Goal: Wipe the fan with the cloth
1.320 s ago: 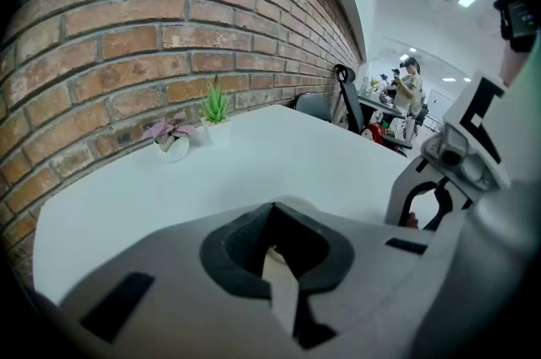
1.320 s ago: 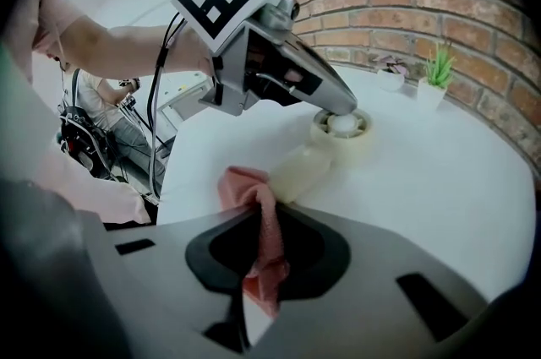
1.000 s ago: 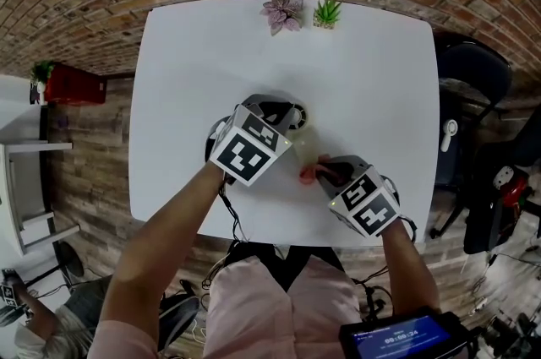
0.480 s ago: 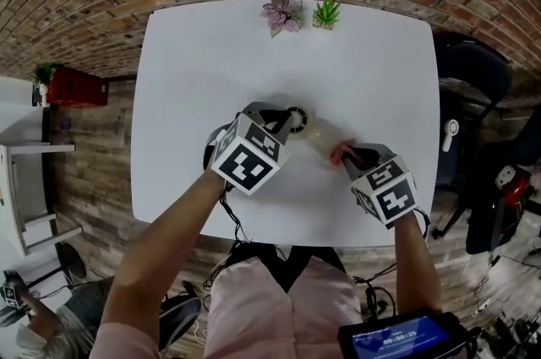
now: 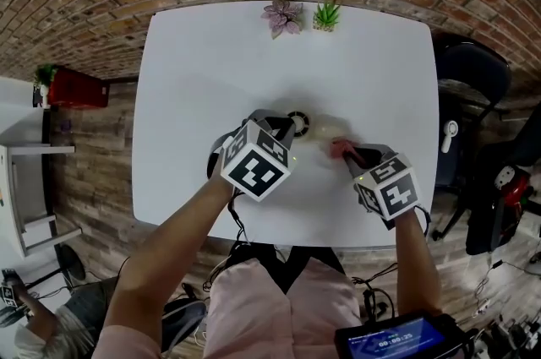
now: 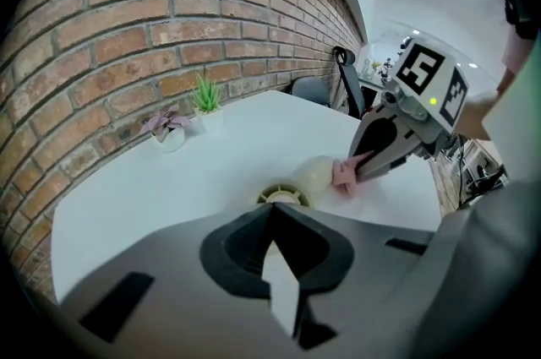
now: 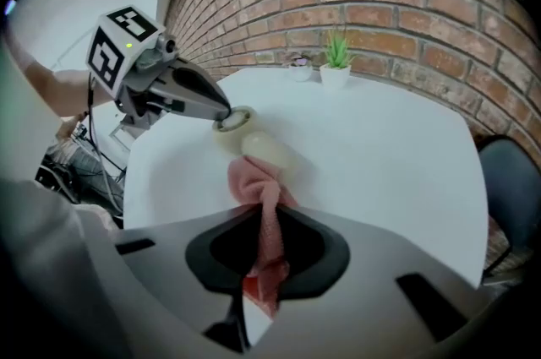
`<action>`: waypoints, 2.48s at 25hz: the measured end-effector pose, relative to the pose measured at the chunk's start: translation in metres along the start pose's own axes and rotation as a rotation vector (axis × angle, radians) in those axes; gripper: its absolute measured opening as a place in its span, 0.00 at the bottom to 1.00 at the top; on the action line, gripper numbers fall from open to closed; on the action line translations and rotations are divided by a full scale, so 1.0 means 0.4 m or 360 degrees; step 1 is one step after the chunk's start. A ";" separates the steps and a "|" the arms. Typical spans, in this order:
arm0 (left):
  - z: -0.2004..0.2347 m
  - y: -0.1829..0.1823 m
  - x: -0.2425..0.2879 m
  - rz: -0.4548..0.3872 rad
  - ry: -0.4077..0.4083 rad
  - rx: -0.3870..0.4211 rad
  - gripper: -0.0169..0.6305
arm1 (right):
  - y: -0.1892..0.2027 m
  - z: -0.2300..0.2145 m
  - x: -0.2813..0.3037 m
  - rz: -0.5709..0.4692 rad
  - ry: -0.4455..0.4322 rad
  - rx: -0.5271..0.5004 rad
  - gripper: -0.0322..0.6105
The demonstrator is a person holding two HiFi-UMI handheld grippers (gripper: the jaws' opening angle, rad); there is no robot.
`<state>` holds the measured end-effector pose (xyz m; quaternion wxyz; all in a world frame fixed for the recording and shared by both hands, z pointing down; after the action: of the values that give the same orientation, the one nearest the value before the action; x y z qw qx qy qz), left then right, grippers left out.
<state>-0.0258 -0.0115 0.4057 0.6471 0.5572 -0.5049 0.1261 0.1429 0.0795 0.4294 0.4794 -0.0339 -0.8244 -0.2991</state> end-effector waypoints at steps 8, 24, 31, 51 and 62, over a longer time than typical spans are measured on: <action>-0.002 -0.002 0.000 0.0028 0.0002 -0.0009 0.04 | -0.015 0.084 0.044 -0.0106 -0.0230 0.0115 0.11; -0.004 -0.006 -0.003 0.0034 0.0019 0.0080 0.04 | -0.055 0.057 0.090 -0.0310 -0.0169 0.0340 0.11; -0.004 -0.005 -0.003 0.0036 0.0034 0.0085 0.04 | -0.032 0.033 0.063 -0.0329 -0.0122 0.0380 0.11; -0.014 -0.013 0.000 0.0050 0.0075 0.0221 0.04 | 0.008 -0.074 -0.011 -0.0386 0.0039 0.0476 0.11; -0.012 -0.011 0.000 0.0030 0.0096 0.0214 0.04 | -0.032 -0.158 -0.063 -0.0533 0.0139 0.0495 0.11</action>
<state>-0.0202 -0.0088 0.4036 0.6219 0.5905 -0.4808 0.1827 0.2008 0.0416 0.4262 0.4577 0.1907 -0.8331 -0.2452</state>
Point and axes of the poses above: the fingertips, and each gripper's own axes: x forward along the fingers, z to its left, y out of its underside, the point moved 8 cm from there along -x, backward along the fingers, and after that the axes turned 12 degrees about -y, right-handed, at the moved point
